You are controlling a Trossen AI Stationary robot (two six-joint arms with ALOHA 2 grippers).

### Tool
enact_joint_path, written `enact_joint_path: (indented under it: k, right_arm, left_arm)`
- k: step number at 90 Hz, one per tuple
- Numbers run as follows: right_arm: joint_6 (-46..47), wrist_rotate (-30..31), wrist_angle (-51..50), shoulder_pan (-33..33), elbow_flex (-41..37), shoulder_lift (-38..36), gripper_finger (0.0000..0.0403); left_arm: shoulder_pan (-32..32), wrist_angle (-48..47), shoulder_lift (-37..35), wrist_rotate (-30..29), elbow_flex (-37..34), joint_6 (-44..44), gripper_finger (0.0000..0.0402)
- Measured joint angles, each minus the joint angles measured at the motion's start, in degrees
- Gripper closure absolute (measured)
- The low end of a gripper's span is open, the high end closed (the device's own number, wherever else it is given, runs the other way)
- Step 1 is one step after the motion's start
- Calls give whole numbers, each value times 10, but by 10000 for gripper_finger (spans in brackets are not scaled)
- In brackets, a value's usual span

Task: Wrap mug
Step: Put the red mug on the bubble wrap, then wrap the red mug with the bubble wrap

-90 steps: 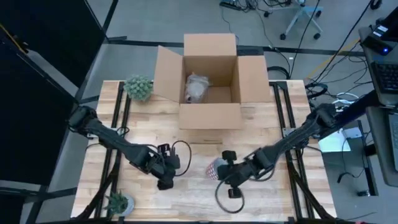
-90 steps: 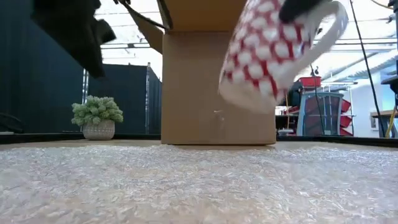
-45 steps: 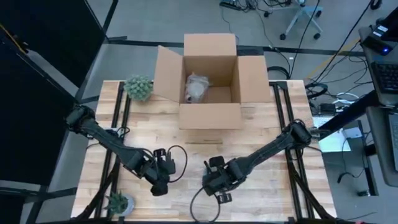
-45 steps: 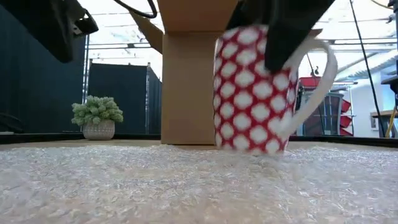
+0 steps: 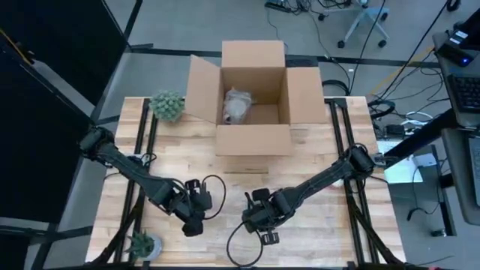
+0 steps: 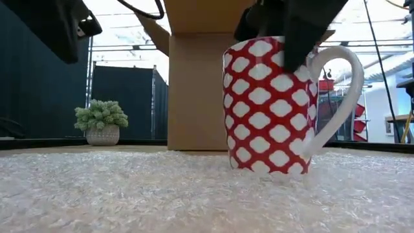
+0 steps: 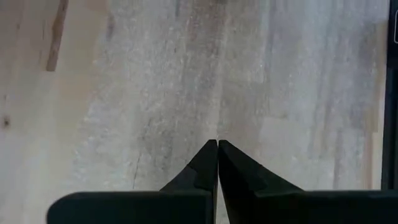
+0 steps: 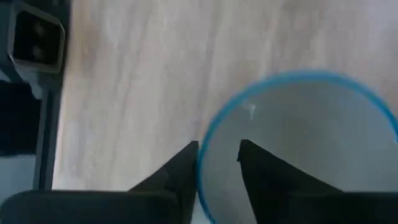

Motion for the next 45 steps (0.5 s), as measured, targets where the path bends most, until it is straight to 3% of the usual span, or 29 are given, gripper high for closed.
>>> enact_joint_path:
  k: [14, 30, 45]
  right_arm:
    - [57, 4, -141, 2, 67, -12, 233]
    - [42, 27, -78, 11, 74, -26, 212]
    - [62, 24, -152, 16, 74, -32, 213]
  left_arm:
    - [2, 0, 0, -1, 0, 0, 402]
    - [3, 0, 0, -1, 0, 0, 402]
    - [3, 0, 0, -2, 0, 0, 402]
